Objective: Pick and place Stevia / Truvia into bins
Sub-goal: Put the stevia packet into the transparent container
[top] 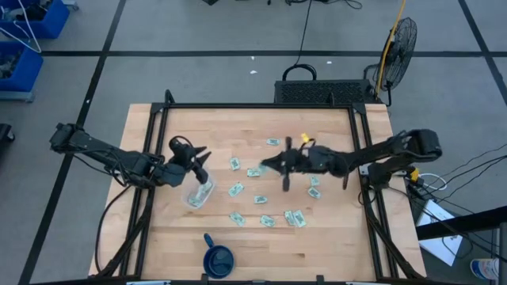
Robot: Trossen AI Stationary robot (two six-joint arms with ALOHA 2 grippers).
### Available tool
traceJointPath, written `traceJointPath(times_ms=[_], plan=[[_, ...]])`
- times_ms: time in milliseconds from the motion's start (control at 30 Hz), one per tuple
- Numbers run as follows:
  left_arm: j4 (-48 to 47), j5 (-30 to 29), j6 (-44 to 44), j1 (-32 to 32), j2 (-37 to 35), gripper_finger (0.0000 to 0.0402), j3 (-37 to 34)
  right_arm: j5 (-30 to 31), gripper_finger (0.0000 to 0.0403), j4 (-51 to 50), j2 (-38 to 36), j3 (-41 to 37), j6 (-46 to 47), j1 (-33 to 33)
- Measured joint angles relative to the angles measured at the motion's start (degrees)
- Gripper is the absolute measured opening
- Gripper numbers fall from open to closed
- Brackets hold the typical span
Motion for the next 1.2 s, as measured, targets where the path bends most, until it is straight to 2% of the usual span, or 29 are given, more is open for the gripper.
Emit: traceJointPath(times_ms=[233,533,667,833,1000,1200], plan=[[1.75,-7.77,0.31,0.92,-0.31,0.012,-0.02,0.01,0.0006,-0.13,16.81,15.33,-3.6,3.03],[9.19,-10.73,5.66,3.94,-0.28,0.012,-0.02,0.05,0.0006,0.2,36.69,36.49,-2.62,2.82],[11.56,-9.67,8.53,4.77,-0.28,0.012,-0.02,0.05,0.0006,0.18,43.59,43.45,-1.87,2.82],[11.39,-6.57,9.21,4.72,-0.3,0.012,-0.02,-0.87,0.0006,-0.04,49.38,47.93,-2.16,2.24],[11.08,-5.74,9.25,4.72,-0.28,0.012,-0.02,-7.43,0.0009,-0.16,52.8,50.36,1.69,0.28],[11.11,-5.74,9.25,4.72,-0.28,0.012,-0.02,-7.41,0.0047,-4.8,53.79,51.26,3.28,-1.74]])
